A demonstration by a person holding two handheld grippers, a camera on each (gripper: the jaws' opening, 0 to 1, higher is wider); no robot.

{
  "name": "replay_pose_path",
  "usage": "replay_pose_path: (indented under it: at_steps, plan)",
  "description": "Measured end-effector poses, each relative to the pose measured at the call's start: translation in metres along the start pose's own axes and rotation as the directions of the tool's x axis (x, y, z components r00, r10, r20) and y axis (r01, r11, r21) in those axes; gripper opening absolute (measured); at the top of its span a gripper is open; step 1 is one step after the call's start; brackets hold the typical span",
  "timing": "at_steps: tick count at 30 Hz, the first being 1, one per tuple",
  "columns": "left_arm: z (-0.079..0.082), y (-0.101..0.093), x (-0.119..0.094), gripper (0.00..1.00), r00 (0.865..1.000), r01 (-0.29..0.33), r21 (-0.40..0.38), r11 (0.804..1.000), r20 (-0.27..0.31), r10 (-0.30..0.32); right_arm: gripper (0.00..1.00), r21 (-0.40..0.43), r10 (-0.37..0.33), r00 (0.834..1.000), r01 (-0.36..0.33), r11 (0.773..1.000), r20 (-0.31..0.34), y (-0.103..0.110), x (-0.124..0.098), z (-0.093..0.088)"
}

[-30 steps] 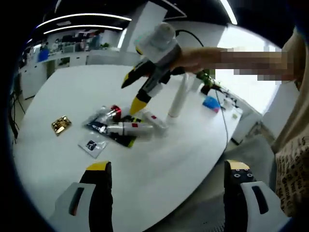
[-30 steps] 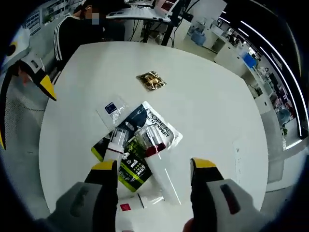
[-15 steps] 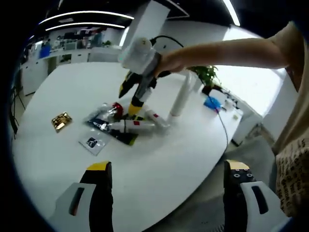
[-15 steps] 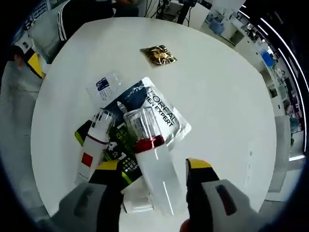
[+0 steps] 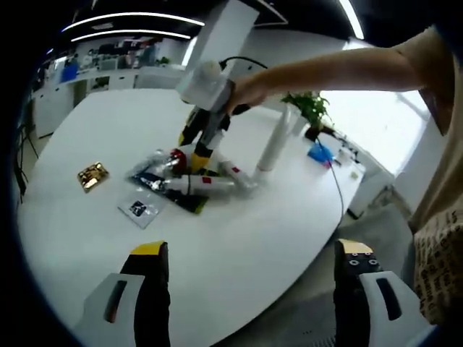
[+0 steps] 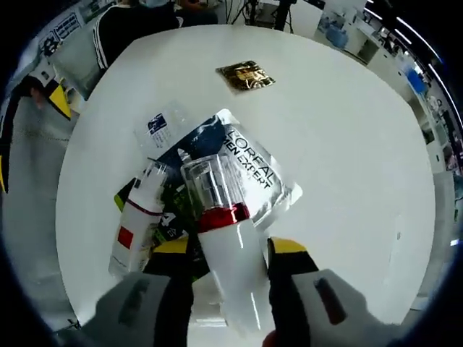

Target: Arrange the skincare products in the storage area until every visible bottle or jar stands upright without overlapping.

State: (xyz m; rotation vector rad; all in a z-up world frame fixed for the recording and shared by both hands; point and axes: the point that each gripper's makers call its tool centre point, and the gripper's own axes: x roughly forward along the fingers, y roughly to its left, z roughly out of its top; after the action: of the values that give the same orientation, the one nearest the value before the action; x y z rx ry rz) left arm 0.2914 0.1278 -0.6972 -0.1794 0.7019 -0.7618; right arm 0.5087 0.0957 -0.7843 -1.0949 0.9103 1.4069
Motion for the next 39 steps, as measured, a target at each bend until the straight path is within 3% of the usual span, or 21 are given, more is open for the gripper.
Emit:
replay_pose_path:
  at_steps: [4,6,8,28,33,39]
  plan:
    - [0.0,0.001,0.001,0.92,1.0,0.0,0.001,1.0,-0.006,0.0,0.38,-0.046,0.02,1.0,-0.02,0.999,-0.004,0.0,0.0,0.0]
    - [0.0,0.001,0.001,0.92,1.0,0.0,0.002,1.0,-0.009,0.0,0.31,-0.095,0.037,0.999,-0.041,0.995,-0.037,0.001,-0.001,-0.002]
    - [0.001,0.001,0.001,0.92,1.0,0.001,0.001,1.0,-0.01,-0.001,0.3,-0.093,0.032,0.999,-0.036,0.995,-0.044,0.001,0.001,0.0]
    - [0.007,0.004,-0.003,0.9,1.0,-0.005,0.001,1.0,0.012,0.005,0.28,-0.178,-0.035,0.998,0.024,0.984,-0.061,0.006,-0.005,-0.003]
    - [0.008,0.006,-0.007,0.9,1.0,-0.02,0.009,1.0,0.015,0.02,0.28,-0.178,-0.055,0.997,0.046,0.983,-0.05,0.005,-0.012,-0.004]
    - [0.011,0.004,-0.01,0.9,0.999,-0.029,0.02,0.999,0.021,0.028,0.28,-0.102,-0.082,0.997,0.081,0.992,-0.007,-0.002,-0.031,-0.005]
